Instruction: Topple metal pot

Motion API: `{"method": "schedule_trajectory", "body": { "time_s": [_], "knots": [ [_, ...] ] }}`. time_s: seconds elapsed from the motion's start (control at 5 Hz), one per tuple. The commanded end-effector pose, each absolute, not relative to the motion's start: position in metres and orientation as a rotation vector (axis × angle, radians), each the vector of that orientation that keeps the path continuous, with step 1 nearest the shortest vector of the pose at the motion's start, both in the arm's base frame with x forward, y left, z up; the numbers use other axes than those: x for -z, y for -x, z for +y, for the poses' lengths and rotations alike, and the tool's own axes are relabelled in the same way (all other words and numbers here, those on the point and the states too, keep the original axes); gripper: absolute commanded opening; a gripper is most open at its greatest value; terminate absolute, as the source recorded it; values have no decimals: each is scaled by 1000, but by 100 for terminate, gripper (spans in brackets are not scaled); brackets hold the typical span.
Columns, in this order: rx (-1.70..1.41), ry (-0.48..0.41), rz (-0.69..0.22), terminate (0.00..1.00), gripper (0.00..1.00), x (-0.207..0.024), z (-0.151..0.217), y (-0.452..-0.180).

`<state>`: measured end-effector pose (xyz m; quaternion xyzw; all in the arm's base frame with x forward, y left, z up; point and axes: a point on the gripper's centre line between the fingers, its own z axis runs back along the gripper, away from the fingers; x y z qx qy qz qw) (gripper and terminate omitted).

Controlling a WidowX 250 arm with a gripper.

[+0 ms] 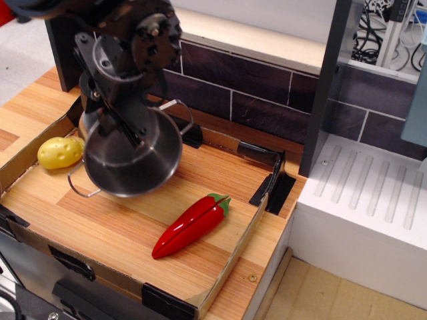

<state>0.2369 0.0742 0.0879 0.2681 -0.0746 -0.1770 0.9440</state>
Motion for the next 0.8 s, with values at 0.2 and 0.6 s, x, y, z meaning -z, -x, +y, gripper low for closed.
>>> {"method": "schedule_trajectory", "body": {
  "time_s": [0.2,0.6],
  "knots": [
    [224,-318,-11,0,100,-120,69,-237],
    [257,159,31,0,100,-158,72,-231]
  ]
}}
